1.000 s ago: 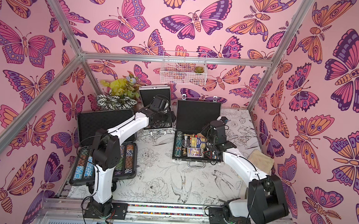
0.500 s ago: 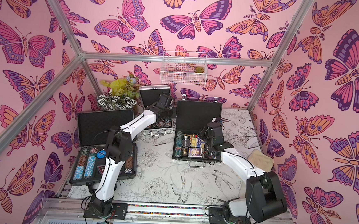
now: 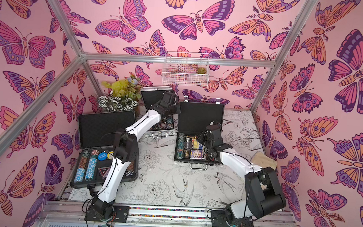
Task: Close the poker set cases
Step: Close the lid of the poker set case.
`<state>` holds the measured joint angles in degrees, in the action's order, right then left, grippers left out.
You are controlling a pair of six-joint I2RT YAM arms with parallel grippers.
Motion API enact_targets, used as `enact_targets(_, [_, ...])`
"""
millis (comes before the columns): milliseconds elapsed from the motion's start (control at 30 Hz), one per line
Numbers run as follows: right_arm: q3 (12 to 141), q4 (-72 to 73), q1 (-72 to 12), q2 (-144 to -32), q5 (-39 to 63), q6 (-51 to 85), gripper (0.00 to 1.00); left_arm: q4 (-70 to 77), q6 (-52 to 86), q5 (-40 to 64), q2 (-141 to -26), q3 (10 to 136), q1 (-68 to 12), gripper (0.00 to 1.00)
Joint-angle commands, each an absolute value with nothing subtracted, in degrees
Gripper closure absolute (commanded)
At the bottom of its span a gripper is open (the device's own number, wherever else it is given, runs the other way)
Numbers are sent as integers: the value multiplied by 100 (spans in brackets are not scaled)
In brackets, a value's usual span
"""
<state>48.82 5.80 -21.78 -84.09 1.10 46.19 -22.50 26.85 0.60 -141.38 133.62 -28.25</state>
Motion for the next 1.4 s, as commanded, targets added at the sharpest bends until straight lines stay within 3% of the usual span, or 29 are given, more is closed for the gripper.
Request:
enact_targets(0, [5027,505,-2223,-8288,141,4501,71,-2220,2512,105,-14265,13427,-2828,72])
enact_targets(167, [5053,434,-2224,-8331,132,4436,71,-1780,2186,340,-14011,12981,-2851,87])
enact_targets(600, [4941,235,-2206,-8207,-221,4394,71,468,1538,506,-12745,10269,-3066,88])
enact_targets(1367, [4117,62,-1765,-7229,-820,4504,67,2488,1127,-91,-11414,7558,-3614,90])
